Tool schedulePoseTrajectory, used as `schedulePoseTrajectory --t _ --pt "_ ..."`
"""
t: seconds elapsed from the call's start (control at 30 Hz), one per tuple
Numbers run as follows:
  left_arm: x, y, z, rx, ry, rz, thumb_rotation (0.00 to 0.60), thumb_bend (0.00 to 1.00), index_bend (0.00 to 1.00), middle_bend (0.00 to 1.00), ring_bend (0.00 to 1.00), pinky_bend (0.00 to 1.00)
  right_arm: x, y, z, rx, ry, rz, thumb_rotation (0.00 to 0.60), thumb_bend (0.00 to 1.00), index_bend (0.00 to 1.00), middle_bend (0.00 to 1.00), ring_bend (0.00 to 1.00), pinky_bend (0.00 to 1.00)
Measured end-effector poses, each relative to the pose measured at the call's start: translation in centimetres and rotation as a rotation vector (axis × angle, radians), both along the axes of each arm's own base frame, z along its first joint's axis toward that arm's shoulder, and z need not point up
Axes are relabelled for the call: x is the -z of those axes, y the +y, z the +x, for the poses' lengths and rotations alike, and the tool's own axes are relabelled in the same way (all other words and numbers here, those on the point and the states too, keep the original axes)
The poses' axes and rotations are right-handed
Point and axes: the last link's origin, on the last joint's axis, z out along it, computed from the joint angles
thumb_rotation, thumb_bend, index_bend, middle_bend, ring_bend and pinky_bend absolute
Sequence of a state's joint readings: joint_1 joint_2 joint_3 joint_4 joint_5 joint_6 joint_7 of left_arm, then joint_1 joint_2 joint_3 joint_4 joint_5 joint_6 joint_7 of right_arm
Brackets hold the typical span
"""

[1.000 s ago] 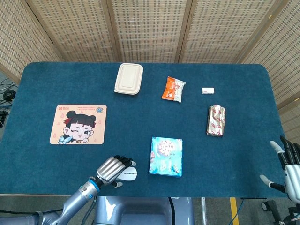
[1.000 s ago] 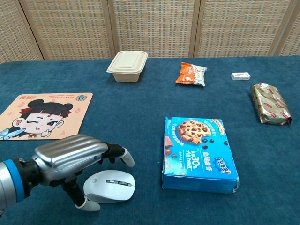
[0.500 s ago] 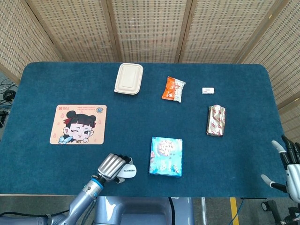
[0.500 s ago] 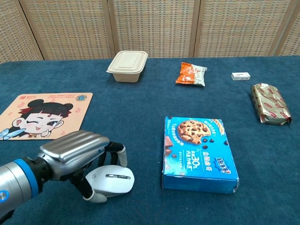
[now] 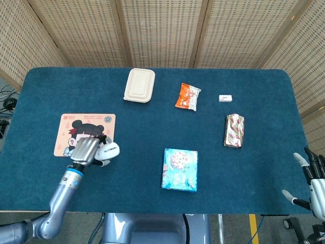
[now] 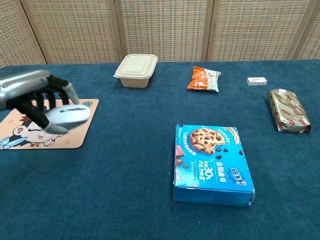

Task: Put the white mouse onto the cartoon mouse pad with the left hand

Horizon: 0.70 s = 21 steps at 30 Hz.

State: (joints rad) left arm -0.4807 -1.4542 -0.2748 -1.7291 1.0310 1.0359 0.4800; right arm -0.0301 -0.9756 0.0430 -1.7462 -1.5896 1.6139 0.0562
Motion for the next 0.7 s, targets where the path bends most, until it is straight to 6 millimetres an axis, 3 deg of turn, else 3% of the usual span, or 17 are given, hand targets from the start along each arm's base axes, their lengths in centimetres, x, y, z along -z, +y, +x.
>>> schedulePoseTrajectory --t 0.33,0.7 --pt "-3.6 3.4 -3.8 -0.386 -0.089 0.114 0.600 0.28 0.45 0.48 0.49 0.54 0.1 0.0 0.1 -0.003 -0.004 0.011 0.600 0.05 0.12 0.00 0.00 0.00" --pt "-4.3 6.5 -3.3 -0.763 -0.088 0.182 0.600 0.30 0.45 0.49 0.49 0.54 0.2 -0.1 0.0 -0.002 -0.016 0.024 0.600 0.05 0.12 0.00 0.00 0.00"
